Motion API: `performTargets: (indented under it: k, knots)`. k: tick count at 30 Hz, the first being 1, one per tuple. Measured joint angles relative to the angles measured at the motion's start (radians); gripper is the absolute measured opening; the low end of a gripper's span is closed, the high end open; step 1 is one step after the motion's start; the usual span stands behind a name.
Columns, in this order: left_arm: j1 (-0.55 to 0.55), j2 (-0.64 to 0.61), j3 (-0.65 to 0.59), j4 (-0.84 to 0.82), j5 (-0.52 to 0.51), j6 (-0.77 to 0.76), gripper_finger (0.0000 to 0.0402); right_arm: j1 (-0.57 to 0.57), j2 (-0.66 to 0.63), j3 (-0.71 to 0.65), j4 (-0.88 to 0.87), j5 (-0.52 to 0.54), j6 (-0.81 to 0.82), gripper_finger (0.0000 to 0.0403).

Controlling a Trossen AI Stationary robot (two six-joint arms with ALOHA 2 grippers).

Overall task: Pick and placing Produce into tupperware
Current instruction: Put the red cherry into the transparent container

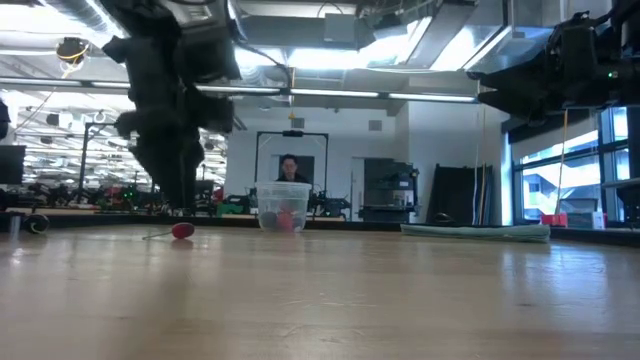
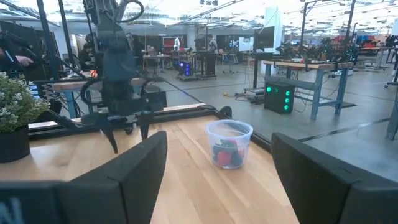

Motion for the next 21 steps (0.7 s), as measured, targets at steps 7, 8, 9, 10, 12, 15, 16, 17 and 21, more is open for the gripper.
performTargets:
  k: [7,8,9,10,12,15,16,17,21]
  knots:
    - [0.0,0.078,0.0,0.006,-0.002,0.001,0.0318,0.0,0.0,0.0,-0.001,0.0,0.001,0.0288]
    - [0.0,0.087,0.0,0.011,-0.002,0.0,0.0318,0.0,0.0,0.0,-0.001,0.0,0.001,0.0288]
    - [0.0,0.093,0.0,0.016,-0.002,0.0,0.0317,0.0,0.0,0.0,-0.001,0.0,0.001,0.0288]
    - [0.0,0.1,0.0,0.025,-0.002,0.0,0.0315,0.0,0.0,0.0,-0.001,0.0,0.0,0.0288]
    - [0.0,0.111,0.0,0.044,-0.002,0.0,0.0308,0.0,0.0,0.0,-0.001,0.0,0.0,0.0288]
    - [0.0,0.124,0.0,0.061,-0.003,0.0,0.0296,0.0,0.0,0.0,-0.002,0.0,0.0,0.0288]
    - [0.0,0.124,-0.001,0.049,-0.003,0.001,0.0292,0.0,0.0,0.0,-0.002,0.0,0.0,0.0288]
    - [0.0,0.125,-0.001,0.049,-0.003,0.001,0.0287,0.0,0.0,0.0,-0.002,0.0,0.0,0.0288]
    - [0.004,0.138,-0.001,0.049,-0.002,0.0,0.0271,0.0,0.0,0.0,-0.005,0.0,0.0,0.0288]
